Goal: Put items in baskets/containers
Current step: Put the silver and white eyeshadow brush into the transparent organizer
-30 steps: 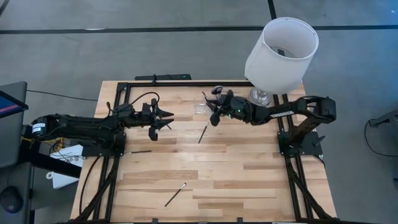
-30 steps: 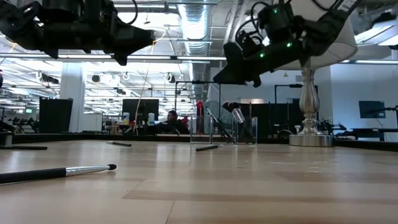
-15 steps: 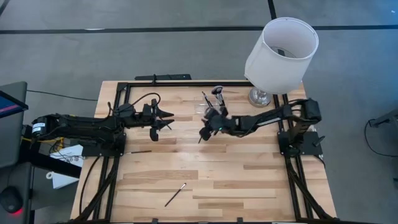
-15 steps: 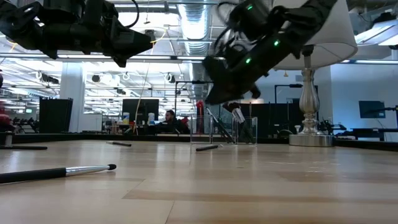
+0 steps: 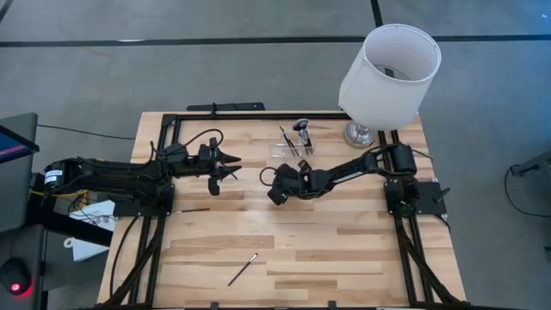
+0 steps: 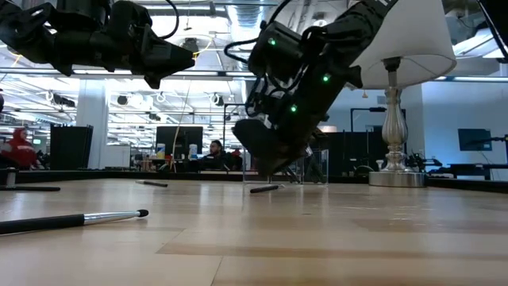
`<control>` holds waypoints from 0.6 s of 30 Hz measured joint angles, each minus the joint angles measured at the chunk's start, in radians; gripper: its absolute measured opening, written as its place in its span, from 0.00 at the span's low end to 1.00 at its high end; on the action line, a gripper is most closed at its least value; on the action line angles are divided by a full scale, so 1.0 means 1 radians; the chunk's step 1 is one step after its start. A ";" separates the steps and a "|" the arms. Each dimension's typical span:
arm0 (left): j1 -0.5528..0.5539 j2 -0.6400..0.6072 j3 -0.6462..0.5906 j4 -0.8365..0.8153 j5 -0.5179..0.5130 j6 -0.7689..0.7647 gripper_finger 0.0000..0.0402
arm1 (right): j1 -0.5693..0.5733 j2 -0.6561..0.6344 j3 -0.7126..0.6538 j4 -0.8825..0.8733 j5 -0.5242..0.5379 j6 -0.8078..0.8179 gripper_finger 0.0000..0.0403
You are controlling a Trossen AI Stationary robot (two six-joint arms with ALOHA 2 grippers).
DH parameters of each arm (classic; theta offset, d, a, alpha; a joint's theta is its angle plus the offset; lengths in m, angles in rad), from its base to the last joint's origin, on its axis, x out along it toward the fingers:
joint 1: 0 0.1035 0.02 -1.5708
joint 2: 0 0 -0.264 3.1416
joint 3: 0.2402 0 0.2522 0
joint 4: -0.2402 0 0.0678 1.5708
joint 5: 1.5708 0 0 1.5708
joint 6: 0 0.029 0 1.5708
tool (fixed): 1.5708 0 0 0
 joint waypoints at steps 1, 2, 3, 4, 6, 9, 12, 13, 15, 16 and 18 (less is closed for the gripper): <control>-0.001 0.000 0.000 0.000 0.000 0.000 0.29 | -0.004 0.000 0.000 -0.007 0.001 0.009 0.19; -0.001 0.000 0.000 0.000 0.000 0.000 0.29 | -0.009 0.000 0.000 -0.014 0.004 0.019 0.19; -0.001 0.000 0.000 0.000 0.000 0.000 0.29 | -0.014 0.000 0.000 -0.026 0.005 0.026 0.19; -0.001 0.000 0.000 0.001 0.000 0.000 0.29 | -0.019 0.000 -0.003 -0.031 0.005 0.028 0.19; 0.000 0.000 0.000 0.002 0.000 0.009 0.29 | -0.027 0.000 -0.008 -0.031 0.002 0.030 0.19; 0.000 0.000 0.000 0.008 0.000 0.019 0.29 | -0.034 0.000 -0.020 -0.029 -0.025 0.046 0.19; 0.000 0.000 0.000 0.008 0.000 0.014 0.29 | -0.028 -0.001 -0.037 -0.035 -0.033 0.069 0.19; -0.001 0.000 0.000 0.008 0.000 0.014 0.29 | -0.025 -0.002 -0.040 -0.039 -0.033 0.076 0.19; -0.001 0.000 0.000 0.008 0.000 0.013 0.29 | -0.021 -0.002 -0.041 -0.063 -0.033 0.090 0.19; -0.001 0.000 0.000 0.008 0.000 0.012 0.29 | -0.019 -0.002 -0.041 -0.068 -0.033 0.091 0.19; -0.001 0.000 0.000 0.008 0.000 0.011 0.29 | -0.014 -0.002 -0.041 -0.077 -0.034 0.091 0.19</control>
